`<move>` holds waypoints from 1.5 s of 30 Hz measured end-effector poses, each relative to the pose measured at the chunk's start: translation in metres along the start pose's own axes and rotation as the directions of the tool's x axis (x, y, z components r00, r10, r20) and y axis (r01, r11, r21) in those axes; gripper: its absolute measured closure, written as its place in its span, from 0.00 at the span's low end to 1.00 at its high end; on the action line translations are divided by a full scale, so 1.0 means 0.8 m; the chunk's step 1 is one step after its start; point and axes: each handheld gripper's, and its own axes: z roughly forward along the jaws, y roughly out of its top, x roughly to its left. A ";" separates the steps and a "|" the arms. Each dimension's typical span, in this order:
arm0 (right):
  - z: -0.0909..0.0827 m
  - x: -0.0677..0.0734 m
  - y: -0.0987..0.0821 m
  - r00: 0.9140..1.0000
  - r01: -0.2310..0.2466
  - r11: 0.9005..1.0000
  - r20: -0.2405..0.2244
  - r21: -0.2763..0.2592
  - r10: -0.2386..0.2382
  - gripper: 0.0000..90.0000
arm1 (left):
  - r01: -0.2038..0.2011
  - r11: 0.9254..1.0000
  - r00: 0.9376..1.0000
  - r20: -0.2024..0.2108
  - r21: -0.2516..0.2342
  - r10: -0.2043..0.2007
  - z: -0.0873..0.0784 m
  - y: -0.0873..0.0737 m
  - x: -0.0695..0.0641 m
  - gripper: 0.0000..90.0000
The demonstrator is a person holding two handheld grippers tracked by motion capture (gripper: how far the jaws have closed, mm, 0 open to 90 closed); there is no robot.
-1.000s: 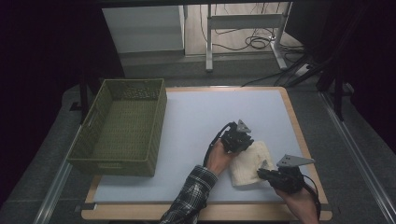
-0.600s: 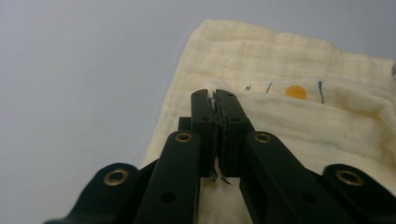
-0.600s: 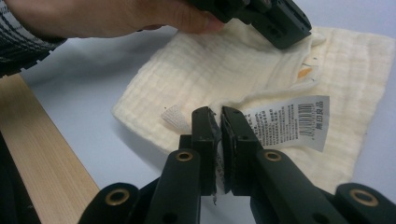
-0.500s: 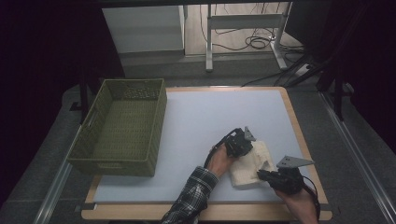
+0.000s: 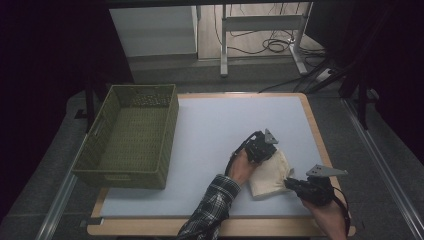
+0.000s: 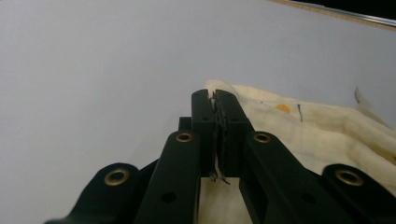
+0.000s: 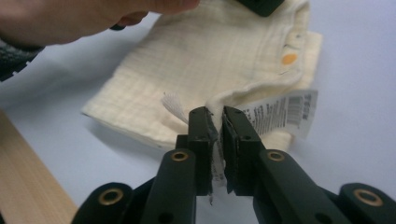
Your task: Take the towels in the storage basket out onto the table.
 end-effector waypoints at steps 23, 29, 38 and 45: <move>-0.053 -0.024 0.015 0.994 -0.015 0.999 0.105 -0.040 0.019 0.80 | 0.147 0.988 0.981 -0.119 -0.042 -0.151 -0.087 -0.055 0.037 0.29; -0.038 -0.007 0.037 0.998 0.011 0.999 0.058 -0.030 -0.009 0.84 | 0.212 0.977 0.968 -0.136 -0.005 -0.210 -0.108 -0.097 0.041 0.22; -0.005 0.017 0.058 0.997 0.072 0.997 0.039 0.004 -0.072 0.84 | 0.236 0.971 0.958 -0.177 0.033 -0.227 -0.137 -0.149 0.030 0.16; 0.023 -0.005 0.035 0.994 0.039 0.995 0.101 0.095 -0.049 0.72 | 0.264 0.963 0.947 -0.204 0.049 -0.249 -0.154 -0.186 0.025 0.13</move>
